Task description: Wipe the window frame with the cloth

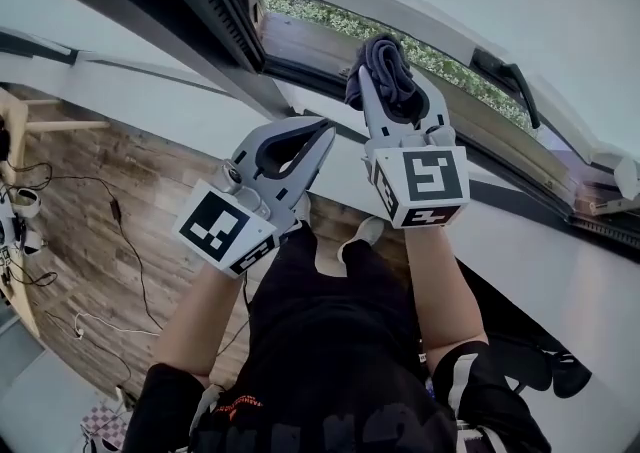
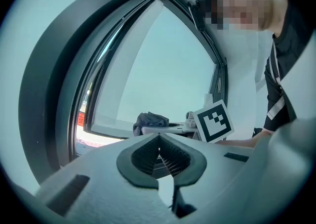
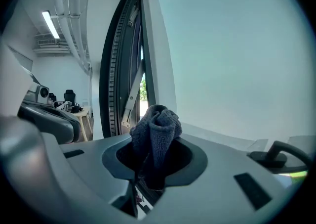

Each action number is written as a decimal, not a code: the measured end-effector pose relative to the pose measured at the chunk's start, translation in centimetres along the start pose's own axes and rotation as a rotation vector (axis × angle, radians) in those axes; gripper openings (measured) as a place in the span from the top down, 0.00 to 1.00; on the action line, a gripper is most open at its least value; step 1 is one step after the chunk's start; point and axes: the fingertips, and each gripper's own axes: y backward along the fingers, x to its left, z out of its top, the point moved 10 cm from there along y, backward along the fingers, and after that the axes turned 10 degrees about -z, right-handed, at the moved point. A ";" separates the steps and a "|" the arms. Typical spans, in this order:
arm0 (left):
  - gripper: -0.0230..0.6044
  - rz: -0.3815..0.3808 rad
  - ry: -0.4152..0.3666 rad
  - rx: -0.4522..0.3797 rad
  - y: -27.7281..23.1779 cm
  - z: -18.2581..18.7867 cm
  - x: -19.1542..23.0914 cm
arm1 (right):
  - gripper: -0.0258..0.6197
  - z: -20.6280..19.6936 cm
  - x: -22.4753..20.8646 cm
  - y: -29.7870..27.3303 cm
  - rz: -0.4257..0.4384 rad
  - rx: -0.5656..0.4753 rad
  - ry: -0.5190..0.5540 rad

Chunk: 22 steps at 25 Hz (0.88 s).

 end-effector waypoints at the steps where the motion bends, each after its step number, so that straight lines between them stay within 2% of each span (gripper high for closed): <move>1: 0.93 0.004 -0.006 -0.009 0.3 0.4 0.0 | 0.80 0.5 0.2 0.0 0.008 -0.016 0.004; 18: 0.93 0.105 -0.092 -0.111 6.3 6.3 2.9 | 0.80 11.4 7.3 -1.1 0.153 -0.247 0.146; 22: 0.93 0.116 -0.107 -0.135 7.3 7.8 3.6 | 0.80 13.5 8.8 -0.8 0.164 -0.287 0.169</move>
